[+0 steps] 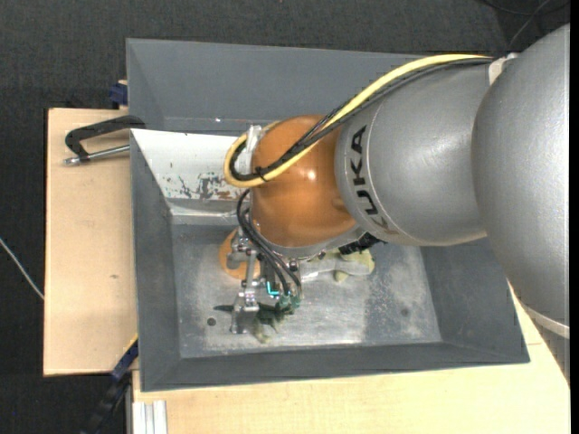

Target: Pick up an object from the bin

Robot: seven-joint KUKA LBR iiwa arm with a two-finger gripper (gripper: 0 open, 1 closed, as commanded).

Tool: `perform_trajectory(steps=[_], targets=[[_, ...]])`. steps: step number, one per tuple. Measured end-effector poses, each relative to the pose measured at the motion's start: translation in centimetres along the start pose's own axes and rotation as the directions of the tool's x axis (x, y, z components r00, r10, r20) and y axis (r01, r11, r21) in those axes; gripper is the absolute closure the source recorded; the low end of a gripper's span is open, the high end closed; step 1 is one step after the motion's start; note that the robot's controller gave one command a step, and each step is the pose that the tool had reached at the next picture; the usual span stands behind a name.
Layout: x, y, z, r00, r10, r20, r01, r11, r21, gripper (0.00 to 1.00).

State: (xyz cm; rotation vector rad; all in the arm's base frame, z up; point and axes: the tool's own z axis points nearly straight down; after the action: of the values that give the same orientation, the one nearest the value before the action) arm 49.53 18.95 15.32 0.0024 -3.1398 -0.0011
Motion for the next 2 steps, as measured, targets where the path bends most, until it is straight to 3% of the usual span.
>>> perform_trajectory(steps=[1, 2], targets=[[-0.86, -4.62, 8.22, 0.878, -0.478, 0.004, 0.478, 0.878, 0.001, 0.00], [-0.94, -4.45, 8.04, 0.879, -0.478, 0.008, 0.478, 0.879, 0.000, 1.00]])
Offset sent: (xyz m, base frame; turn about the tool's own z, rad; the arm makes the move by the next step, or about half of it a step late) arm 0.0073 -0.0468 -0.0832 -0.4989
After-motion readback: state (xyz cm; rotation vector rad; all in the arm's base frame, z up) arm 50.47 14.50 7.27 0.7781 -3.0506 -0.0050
